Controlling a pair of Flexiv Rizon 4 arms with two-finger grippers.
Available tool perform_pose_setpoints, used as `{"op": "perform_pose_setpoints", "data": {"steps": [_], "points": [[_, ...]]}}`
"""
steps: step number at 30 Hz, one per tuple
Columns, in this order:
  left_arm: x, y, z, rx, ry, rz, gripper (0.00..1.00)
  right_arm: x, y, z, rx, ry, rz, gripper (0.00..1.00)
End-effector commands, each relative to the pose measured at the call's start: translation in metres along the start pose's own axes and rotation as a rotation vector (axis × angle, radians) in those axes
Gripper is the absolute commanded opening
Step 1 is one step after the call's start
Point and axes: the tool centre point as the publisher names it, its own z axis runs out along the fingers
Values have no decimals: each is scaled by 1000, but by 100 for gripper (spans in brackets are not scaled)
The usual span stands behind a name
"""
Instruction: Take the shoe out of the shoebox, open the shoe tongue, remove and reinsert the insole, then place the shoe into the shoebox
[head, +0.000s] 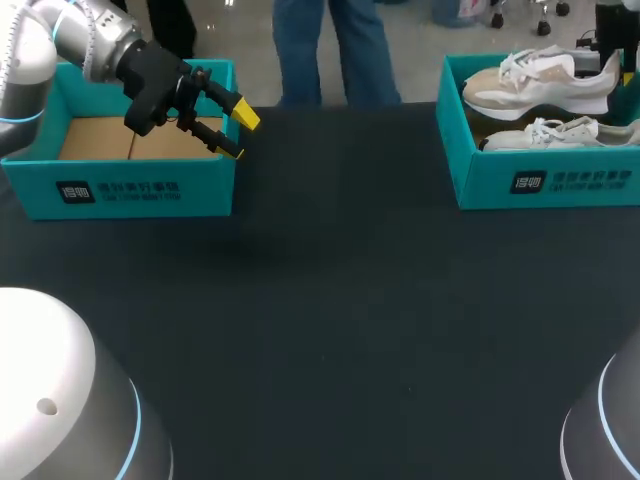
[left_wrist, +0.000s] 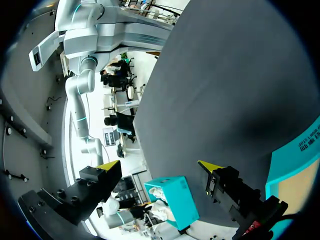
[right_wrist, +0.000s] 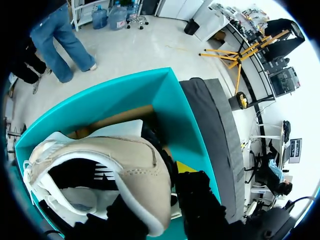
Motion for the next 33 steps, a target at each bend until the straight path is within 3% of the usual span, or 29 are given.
{"op": "perform_pose_setpoints", "data": {"steps": [1, 16, 33], "points": [[0, 0, 0, 1, 4, 1, 100, 4, 5, 9, 11, -2, -4, 0], [0, 0, 0, 1, 4, 1, 100, 10, 12, 42, 22, -3, 7, 0], [0, 0, 0, 1, 4, 1, 100, 8, 7, 71, 99, -44, 5, 0]]}}
